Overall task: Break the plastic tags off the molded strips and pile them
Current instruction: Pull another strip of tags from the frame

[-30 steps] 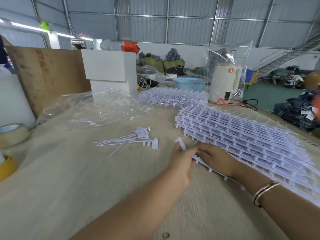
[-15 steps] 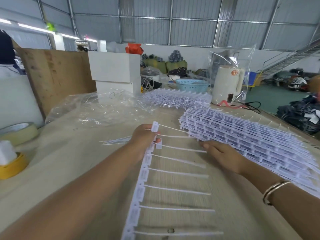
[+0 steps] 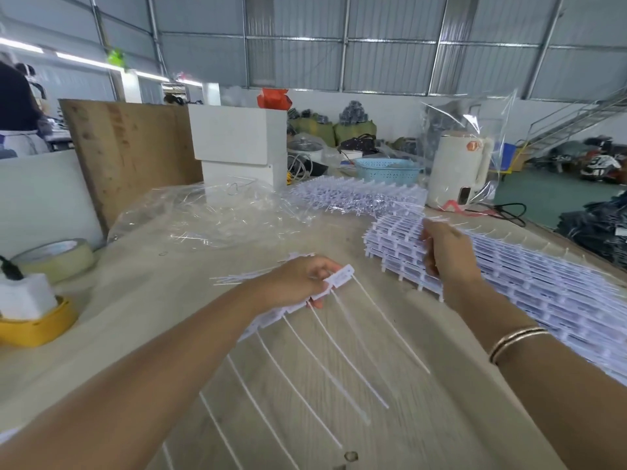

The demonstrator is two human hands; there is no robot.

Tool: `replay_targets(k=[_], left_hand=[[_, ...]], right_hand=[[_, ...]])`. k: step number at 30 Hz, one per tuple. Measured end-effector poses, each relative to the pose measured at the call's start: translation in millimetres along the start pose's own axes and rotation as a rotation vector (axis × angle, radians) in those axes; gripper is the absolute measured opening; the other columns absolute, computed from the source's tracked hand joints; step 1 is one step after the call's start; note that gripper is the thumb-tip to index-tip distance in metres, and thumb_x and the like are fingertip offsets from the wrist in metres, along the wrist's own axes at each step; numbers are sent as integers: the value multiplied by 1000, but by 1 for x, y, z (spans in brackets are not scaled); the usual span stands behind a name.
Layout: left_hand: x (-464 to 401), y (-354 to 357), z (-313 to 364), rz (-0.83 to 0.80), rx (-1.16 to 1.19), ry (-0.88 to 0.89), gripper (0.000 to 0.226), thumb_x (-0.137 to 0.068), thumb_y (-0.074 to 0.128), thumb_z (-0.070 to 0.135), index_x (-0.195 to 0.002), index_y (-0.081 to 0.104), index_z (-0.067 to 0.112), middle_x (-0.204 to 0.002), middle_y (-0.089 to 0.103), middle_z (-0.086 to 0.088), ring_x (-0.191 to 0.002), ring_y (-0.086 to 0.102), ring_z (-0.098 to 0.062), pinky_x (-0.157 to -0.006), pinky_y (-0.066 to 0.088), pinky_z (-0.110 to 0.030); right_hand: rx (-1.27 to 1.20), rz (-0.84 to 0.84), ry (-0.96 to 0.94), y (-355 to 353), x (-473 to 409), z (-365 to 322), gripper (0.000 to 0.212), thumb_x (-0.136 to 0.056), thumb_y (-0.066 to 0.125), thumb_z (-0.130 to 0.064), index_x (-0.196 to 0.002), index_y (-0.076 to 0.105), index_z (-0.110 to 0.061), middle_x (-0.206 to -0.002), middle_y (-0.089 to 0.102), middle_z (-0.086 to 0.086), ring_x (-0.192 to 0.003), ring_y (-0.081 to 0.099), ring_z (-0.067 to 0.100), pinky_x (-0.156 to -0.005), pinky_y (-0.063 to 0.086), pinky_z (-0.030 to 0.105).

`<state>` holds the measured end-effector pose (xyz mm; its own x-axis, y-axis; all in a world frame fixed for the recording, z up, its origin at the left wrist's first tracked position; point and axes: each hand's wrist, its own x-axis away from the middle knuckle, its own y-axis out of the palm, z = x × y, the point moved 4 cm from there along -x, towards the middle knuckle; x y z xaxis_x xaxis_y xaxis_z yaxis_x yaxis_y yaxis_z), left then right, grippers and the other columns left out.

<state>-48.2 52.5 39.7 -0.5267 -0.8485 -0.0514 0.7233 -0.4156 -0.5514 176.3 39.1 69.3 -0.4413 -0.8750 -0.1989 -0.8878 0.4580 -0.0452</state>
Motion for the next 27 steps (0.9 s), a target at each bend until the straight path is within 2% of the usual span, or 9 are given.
replay_targets(k=[4,7,10,12,15,19,22,25,27], left_hand=[[2,10,-7,-46,-22,22,43,-94,46,0,-134,41,16,-93,55,5,-64,59,-10,-63,49,-21],[2,22,-3,-28,-47,61,49,-94,48,0,-138,33,16,-99,53,5,-67,60,-14,-66,51,-22],[3,22,-2,83,-241,109,31,-94,52,12,-124,48,19,-96,52,8,-71,55,-2,-65,42,-10],[7,18,-3,161,-449,128,10,-95,50,25,-89,57,22,-81,48,10,-74,53,-6,-61,32,-18],[11,20,-10,166,-519,50,44,-99,37,37,-60,53,23,-65,54,2,-66,53,-17,-63,35,-30],[13,18,-18,176,-421,33,49,-98,40,40,-56,57,22,-56,53,4,-55,49,-9,-61,37,-24],[14,16,-21,159,-331,66,46,-96,46,41,-54,59,26,-51,48,4,-45,41,-4,-51,32,-17],[17,19,-23,117,-251,94,40,-94,50,42,-60,67,29,-51,42,-2,-46,37,-9,-50,29,-22],[17,18,-23,95,-177,98,35,-94,50,40,-66,70,32,-56,40,-8,-51,36,-13,-54,28,-27]], right_hand=[[454,-463,60,32,25,23,22,-93,51,-34,-80,57,-17,-67,51,0,-52,43,14,-49,33,23],[594,-664,-38,54,50,41,36,-93,49,-44,-67,55,-19,-54,51,-6,-46,44,6,-50,34,18],[305,-600,-57,56,53,47,39,-91,58,-29,-53,51,-21,-46,42,-6,-43,36,6,-46,29,17],[100,-527,-22,52,52,50,41,-91,57,-20,-51,52,-21,-47,42,-5,-43,34,7,-44,28,16],[59,-527,-52,53,56,54,39,-92,55,-20,-53,54,-22,-49,47,-6,-46,39,5,-47,32,15],[104,-614,-116,56,60,54,19,-90,60,-16,-74,61,-6,-55,50,-7,-53,42,7,-51,34,13],[127,-677,-128,54,58,53,15,-87,63,-11,-73,60,-9,-50,44,-12,-47,37,2,-48,31,11],[154,-761,-133,57,61,52,17,-87,63,-8,-72,57,-10,-51,40,-11,-47,32,1,-47,27,13],[134,-751,-174,61,63,51,9,-87,64,-8,-78,62,-5,-59,44,0,-53,36,5,-51,29,16]])
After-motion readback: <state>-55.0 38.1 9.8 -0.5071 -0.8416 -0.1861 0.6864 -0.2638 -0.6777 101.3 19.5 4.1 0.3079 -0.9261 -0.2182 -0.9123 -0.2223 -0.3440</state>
